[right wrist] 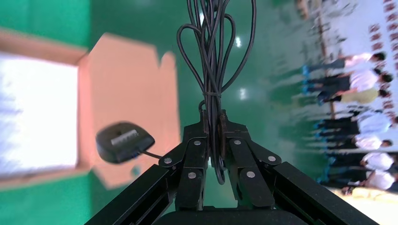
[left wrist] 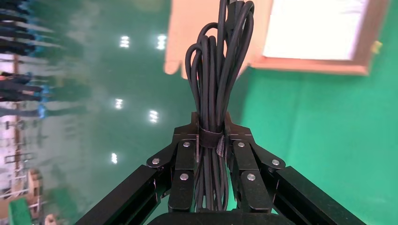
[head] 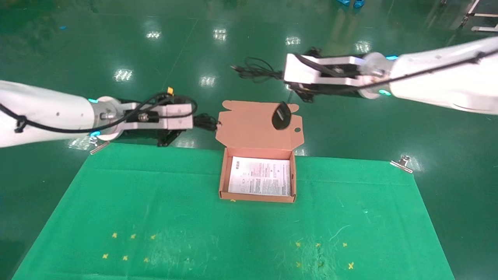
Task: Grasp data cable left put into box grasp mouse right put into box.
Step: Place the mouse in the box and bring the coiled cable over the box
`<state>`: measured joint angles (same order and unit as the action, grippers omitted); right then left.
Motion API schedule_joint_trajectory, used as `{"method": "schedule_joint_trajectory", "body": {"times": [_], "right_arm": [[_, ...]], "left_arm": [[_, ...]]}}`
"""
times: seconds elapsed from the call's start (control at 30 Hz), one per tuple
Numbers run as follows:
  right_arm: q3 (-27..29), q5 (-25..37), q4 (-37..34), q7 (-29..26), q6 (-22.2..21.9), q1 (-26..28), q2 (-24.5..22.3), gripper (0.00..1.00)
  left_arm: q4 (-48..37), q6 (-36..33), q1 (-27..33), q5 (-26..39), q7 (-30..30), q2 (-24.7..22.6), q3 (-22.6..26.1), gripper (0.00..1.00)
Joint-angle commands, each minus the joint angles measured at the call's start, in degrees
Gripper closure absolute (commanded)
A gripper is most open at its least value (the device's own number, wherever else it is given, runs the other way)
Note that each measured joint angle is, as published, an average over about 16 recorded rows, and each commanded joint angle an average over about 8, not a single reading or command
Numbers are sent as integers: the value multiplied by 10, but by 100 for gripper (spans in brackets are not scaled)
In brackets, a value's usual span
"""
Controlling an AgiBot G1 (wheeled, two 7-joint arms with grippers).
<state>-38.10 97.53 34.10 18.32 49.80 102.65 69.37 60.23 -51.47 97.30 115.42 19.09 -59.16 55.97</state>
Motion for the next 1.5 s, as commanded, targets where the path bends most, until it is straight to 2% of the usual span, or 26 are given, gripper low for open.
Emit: {"method": "schedule_joint_trajectory", "body": {"times": [0.03, 0.3, 0.5, 1.0, 1.5], "right_arm": [[5, -10, -31, 25, -9, 14, 23, 100], [20, -38, -109, 85, -15, 40, 59, 100], [25, -48, -130, 101, -16, 47, 70, 100], [14, -59, -131, 108, -25, 9, 77, 100], [-46, -100, -115, 80, -42, -37, 88, 100]], "left_arm": [[-7, 12, 6, 11, 9, -11, -2, 100], [-26, 35, 19, 48, 33, -32, -2, 100], [-27, 41, 23, 59, 41, -37, -3, 100], [-19, 9, -2, 70, 46, -12, 13, 100], [34, -50, -26, 123, 130, 40, 25, 100]]}}
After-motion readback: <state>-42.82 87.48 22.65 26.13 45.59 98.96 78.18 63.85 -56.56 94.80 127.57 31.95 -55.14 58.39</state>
